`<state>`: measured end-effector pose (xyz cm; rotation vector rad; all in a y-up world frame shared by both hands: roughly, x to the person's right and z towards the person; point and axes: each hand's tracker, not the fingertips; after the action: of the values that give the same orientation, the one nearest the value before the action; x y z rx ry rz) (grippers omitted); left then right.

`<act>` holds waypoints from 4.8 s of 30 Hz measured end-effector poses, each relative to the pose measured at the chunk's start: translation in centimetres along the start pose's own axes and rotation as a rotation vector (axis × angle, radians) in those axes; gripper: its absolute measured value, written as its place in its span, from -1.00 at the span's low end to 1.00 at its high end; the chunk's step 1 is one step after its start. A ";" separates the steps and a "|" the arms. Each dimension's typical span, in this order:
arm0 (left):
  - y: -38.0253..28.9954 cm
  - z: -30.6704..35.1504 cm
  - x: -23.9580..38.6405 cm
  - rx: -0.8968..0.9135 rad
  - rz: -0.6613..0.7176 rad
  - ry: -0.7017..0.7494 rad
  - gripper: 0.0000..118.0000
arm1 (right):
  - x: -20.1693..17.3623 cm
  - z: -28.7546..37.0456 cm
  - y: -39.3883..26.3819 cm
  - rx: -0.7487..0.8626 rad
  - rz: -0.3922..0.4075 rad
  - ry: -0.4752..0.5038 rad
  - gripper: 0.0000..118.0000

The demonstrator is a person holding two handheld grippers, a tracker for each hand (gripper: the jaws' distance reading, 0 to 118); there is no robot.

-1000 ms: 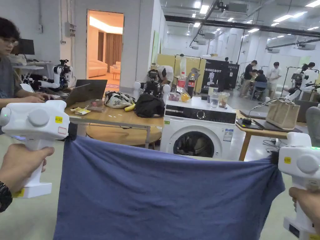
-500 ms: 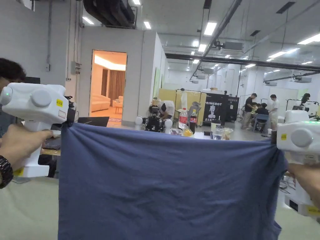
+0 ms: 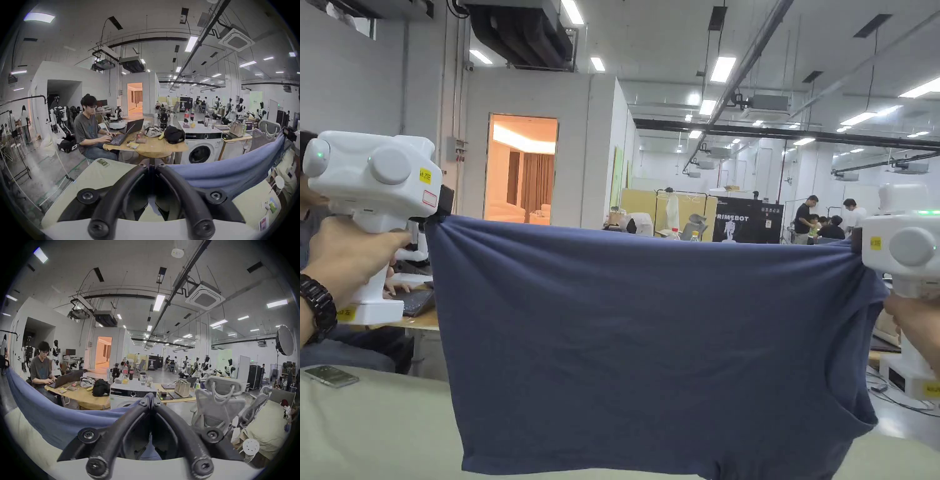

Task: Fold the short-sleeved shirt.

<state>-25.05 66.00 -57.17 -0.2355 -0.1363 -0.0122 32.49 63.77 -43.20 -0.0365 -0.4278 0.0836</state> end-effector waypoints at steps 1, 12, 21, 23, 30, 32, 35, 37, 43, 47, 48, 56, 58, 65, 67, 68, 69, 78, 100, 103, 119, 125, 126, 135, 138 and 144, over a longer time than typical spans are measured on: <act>-0.8 -0.2 0.0 -0.008 -0.002 0.000 -1.00 | 0.0 0.0 -0.9 -0.012 0.002 0.005 -1.00; -17.0 1.5 -0.7 -0.177 0.008 -0.048 -1.00 | 0.1 5.8 -13.2 -0.164 0.072 0.021 -1.00; -26.7 9.5 0.0 -0.267 0.014 -0.092 -1.00 | 2.6 14.2 -21.1 -0.285 0.081 0.010 -1.00; -28.8 11.4 0.0 -0.278 0.018 -0.092 -1.00 | 3.2 16.5 -23.0 -0.311 0.069 0.028 -1.00; -37.5 16.7 -0.4 -0.376 0.038 -0.123 -1.00 | 4.4 22.9 -32.1 -0.439 0.087 0.032 -1.00; -40.4 17.3 -0.6 -0.429 0.044 -0.130 -1.00 | 4.6 24.0 -34.9 -0.487 0.118 0.030 -1.00; -44.4 17.9 -0.8 -0.519 0.031 -0.131 -1.00 | 4.8 25.9 -38.9 -0.569 0.134 0.055 -1.00; -46.7 18.0 -0.9 -0.567 0.024 -0.139 -1.00 | 4.9 27.0 -40.9 -0.617 0.143 0.050 -1.00; -51.0 17.4 -0.7 -0.680 0.001 -0.138 -1.00 | 5.2 26.9 -45.4 -0.735 0.137 0.062 -1.00; -52.9 14.9 -1.0 -0.723 -0.021 -0.122 -1.00 | 4.9 26.1 -46.8 -0.784 0.154 0.064 -1.00; -52.8 14.7 -0.9 -0.722 -0.028 -0.118 -1.00 | 4.6 25.9 -47.0 -0.800 0.164 0.065 -1.00; -49.9 14.7 0.2 -0.647 -0.015 -0.085 -0.31 | 2.8 25.5 -44.4 -0.752 0.178 0.006 0.07; -48.6 15.2 0.9 -0.563 0.007 -0.086 -0.28 | 2.2 25.3 -42.8 -0.688 0.162 0.003 0.08; -45.4 17.3 4.3 -0.263 -0.021 -0.078 -0.28 | -1.0 26.0 -38.8 -0.423 0.006 0.010 -0.26; -45.0 18.3 5.2 -0.187 -0.026 -0.063 -0.41 | -2.0 26.6 -38.1 -0.352 -0.019 0.028 -0.82; -44.9 18.9 5.6 -0.141 -0.023 -0.061 -0.65 | -2.5 26.9 -37.8 -0.322 -0.027 0.035 -0.93; -44.7 19.4 6.0 -0.107 -0.029 -0.059 -1.00 | -3.0 27.3 -37.4 -0.293 -0.024 0.030 -1.00; -44.6 20.5 6.8 -0.176 -0.073 -0.034 -1.00 | -5.3 28.5 -37.2 -0.247 -0.024 0.074 -1.00; -52.4 14.3 -0.9 -0.859 0.088 0.041 0.05 | -3.6 27.8 -41.0 -0.424 0.021 0.079 -1.00; -52.2 14.9 0.0 -0.824 0.025 0.052 -0.01 | -2.7 27.8 -41.3 -0.441 0.017 0.070 -1.00; -52.1 15.7 0.3 -0.785 0.046 -0.052 -0.98 | 4.0 25.9 -46.5 -0.837 0.006 0.063 -0.06; -52.1 15.9 0.5 -0.773 0.034 -0.052 -0.98 | 4.0 26.3 -47.6 -0.823 0.009 0.135 -0.90; -52.1 15.9 0.5 -0.770 0.033 -0.052 -0.98 | 3.8 26.2 -47.5 -0.834 -0.029 0.181 -0.91; -49.0 16.4 -0.2 -0.662 0.073 -0.084 -0.98 | 4.7 26.7 -43.6 -0.734 -0.043 0.149 -0.94; -47.1 15.5 -0.1 -0.622 0.078 -0.100 -0.98 | 4.6 25.4 -41.4 -0.712 -0.065 0.156 -0.94; -43.1 11.6 -0.1 -0.584 0.098 -0.108 -0.98 | 4.2 20.3 -37.9 -0.678 -0.089 0.149 -0.94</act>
<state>-27.87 26.76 -36.04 -0.8265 -0.2275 0.0596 30.63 26.74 -21.01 -0.6865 -0.2926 -0.1540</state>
